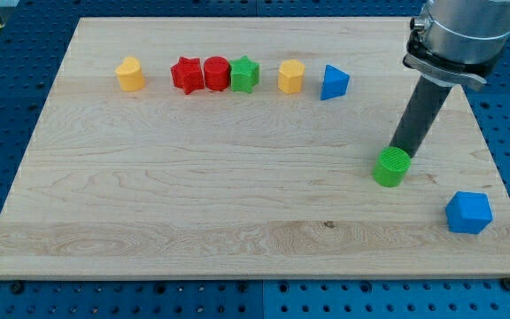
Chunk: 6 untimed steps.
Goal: Move the green circle left to the blue cube
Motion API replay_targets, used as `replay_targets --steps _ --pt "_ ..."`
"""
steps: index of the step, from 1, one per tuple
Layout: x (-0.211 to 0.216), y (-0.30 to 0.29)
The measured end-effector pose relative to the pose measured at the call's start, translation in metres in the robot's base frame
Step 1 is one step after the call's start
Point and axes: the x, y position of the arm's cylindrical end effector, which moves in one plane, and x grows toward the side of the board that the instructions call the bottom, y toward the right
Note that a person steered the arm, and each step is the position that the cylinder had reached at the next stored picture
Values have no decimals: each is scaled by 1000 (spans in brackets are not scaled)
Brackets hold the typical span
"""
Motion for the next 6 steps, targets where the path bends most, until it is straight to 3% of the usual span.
replay_targets --steps 3,6 --pt "9 -50" --pt "21 -30"
